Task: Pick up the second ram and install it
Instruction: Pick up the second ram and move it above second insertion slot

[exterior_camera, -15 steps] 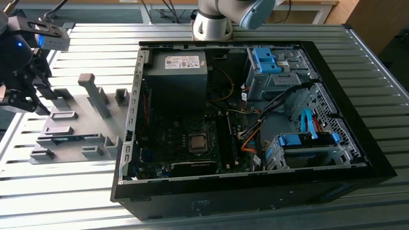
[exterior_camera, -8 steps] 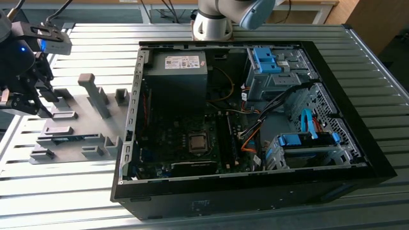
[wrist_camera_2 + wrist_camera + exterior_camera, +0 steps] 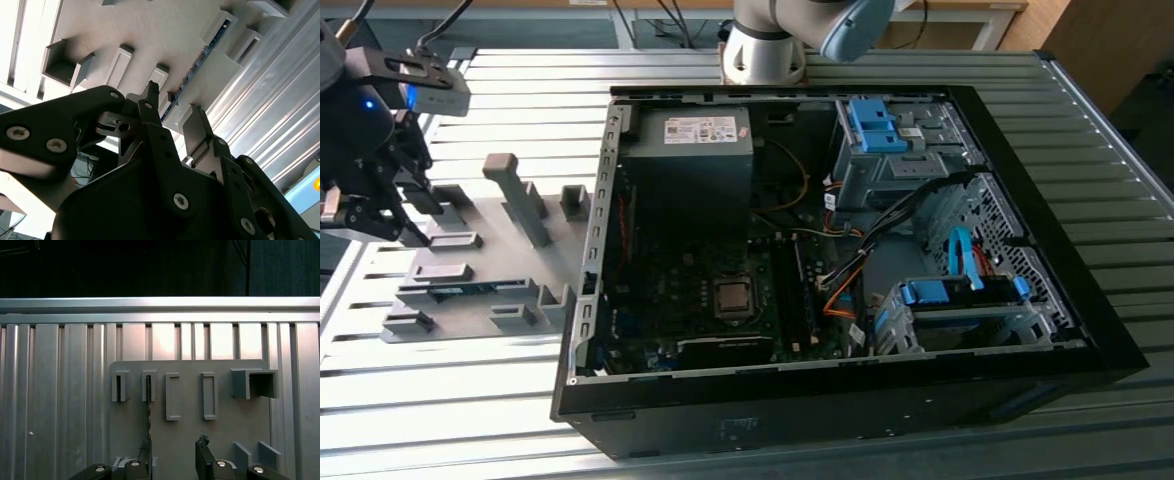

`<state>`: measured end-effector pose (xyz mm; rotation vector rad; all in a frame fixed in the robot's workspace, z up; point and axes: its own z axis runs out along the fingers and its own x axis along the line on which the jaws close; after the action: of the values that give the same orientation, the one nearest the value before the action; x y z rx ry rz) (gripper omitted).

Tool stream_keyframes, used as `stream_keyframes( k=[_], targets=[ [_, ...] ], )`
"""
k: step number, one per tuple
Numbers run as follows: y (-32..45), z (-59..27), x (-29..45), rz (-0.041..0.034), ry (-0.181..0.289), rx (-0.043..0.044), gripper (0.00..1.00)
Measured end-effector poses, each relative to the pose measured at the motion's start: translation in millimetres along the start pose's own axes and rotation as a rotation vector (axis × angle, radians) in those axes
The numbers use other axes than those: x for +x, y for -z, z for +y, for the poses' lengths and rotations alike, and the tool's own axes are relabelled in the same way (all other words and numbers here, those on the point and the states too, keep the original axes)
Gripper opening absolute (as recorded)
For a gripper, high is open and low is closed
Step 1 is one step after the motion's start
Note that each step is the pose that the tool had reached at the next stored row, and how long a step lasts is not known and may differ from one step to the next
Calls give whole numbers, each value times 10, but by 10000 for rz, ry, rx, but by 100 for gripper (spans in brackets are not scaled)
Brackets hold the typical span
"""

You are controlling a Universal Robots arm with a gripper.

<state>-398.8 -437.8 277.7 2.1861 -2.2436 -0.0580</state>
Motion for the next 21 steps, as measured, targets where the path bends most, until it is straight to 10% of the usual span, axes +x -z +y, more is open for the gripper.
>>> stream_keyframes(
  k=[21],
  targets=[
    [-76, 28, 12, 0, 0, -1, 47]
  ],
)
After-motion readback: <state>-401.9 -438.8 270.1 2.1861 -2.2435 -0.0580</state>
